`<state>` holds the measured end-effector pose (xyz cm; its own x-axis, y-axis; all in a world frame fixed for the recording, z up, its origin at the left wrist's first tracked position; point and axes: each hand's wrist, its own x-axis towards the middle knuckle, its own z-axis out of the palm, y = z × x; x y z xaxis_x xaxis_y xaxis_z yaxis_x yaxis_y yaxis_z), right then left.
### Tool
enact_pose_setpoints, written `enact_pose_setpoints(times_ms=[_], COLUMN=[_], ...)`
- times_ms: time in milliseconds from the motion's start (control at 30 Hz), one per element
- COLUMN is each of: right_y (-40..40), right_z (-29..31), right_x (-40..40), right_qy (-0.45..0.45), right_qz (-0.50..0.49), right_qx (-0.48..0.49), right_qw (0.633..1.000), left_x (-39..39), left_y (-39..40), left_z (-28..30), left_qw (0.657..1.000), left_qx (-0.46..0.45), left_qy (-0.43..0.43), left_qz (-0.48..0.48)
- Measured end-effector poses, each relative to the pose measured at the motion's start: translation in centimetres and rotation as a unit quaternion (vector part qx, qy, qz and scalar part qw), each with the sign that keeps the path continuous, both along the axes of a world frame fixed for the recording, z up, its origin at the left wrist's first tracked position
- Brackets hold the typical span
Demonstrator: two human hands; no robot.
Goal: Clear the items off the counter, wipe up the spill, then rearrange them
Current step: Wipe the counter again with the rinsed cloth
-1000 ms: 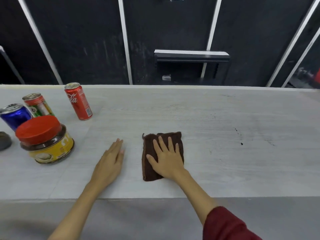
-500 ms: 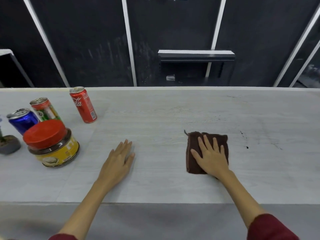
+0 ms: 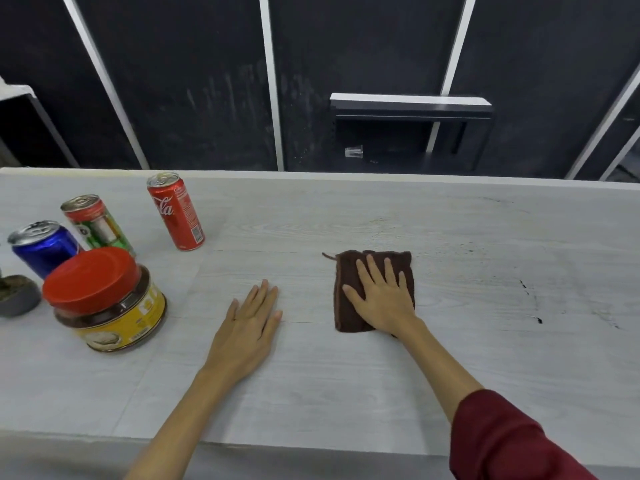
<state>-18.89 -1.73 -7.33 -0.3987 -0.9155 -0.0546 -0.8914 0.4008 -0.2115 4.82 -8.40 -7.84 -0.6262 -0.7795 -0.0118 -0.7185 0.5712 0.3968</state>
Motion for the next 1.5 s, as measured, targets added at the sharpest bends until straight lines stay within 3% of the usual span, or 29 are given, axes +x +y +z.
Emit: enact_pose_setpoints(times_ms=[133, 267, 433, 533, 633, 867, 1033, 1167, 1333, 1500], right_y=[-1.7, 3.0, 5.3, 1.6, -3.9, -11.4, -5.3, -0.1, -2.9, -9.0], right_z=[0.0, -0.1, 0.2, 0.5, 0.9, 0.9, 0.5, 0.2, 0.5, 0.8], right_x=[2.0, 2.7, -4.3, -9.6, -11.7, -5.1, -0.9, -3.0, -6.5, -3.5], right_qy=[-0.001, 0.009, 0.029, 0.002, -0.013, -0.022, -0.010, 0.015, 0.003, -0.015], right_qz=[0.041, 0.103, 0.001, -0.075, -0.087, 0.049, 0.153, 0.106, 0.003, 0.057], right_qx=[0.008, -0.005, 0.019, 0.028, 0.039, 0.033, 0.014, 0.016, 0.021, 0.032], right_qw=[0.999, 0.995, 0.999, 0.997, 0.995, 0.998, 0.988, 0.994, 1.000, 0.998], left_x=[0.1, 0.1, -0.4, -1.6, -3.1, -3.6, -2.9, -2.9, -2.8, -1.8], left_y=[-0.2, -0.3, -1.2, -2.8, -4.4, -5.4, -5.3, -5.4, -5.3, -4.9], left_z=[-0.2, -0.1, 0.4, 0.8, 0.9, 0.3, 0.0, 0.1, -0.1, 0.3], left_qw=[1.000, 1.000, 1.000, 1.000, 1.000, 1.000, 1.000, 1.000, 1.000, 0.999], left_qx=[0.001, 0.007, 0.015, 0.011, 0.002, -0.001, 0.001, 0.004, -0.005, 0.011], left_qy=[0.001, -0.003, 0.008, 0.012, 0.017, 0.011, 0.015, 0.023, 0.029, 0.039], left_qz=[0.004, 0.007, 0.012, 0.011, 0.013, 0.017, 0.018, 0.010, 0.011, 0.017])
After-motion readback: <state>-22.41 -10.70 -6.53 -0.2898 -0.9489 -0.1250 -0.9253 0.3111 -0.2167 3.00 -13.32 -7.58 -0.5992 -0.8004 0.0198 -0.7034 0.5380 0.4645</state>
